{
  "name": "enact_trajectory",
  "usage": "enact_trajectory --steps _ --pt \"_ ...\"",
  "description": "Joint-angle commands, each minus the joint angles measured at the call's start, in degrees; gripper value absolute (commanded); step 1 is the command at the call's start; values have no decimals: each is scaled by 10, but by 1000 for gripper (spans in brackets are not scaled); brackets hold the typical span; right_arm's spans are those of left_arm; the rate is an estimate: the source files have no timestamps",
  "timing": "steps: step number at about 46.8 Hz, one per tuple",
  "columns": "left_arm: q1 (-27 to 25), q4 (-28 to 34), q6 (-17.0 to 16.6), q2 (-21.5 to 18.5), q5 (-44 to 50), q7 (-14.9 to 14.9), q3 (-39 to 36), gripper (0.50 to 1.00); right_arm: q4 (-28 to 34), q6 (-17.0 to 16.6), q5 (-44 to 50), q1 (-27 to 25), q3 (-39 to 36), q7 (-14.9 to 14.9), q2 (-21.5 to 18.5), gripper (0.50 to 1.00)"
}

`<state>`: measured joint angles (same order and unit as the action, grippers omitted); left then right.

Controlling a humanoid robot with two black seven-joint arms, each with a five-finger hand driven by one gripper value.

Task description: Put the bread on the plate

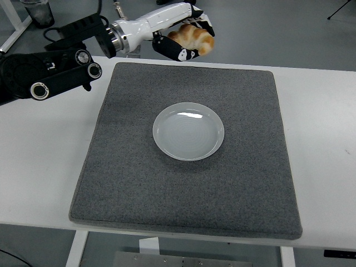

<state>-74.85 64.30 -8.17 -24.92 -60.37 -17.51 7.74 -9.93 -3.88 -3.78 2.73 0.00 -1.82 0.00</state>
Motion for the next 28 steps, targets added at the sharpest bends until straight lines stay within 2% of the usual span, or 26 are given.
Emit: enact_trajectory --steps 1,7,22,28 --pt "6 2 -18 14 -10 -5 -13 500 0 0 0 0 0 1 0 952" --pt "27 5 -65 23 -47 -22 -36 500 0 -1 0 0 1 1 0 952" --pt "121 0 -113 34 -84 -52 -38 500 0 -1 0 -1 1 1 0 952" --pt "145 -11 -124 44 -84 -75 -41 500 0 -1 0 -1 1 1 0 952"
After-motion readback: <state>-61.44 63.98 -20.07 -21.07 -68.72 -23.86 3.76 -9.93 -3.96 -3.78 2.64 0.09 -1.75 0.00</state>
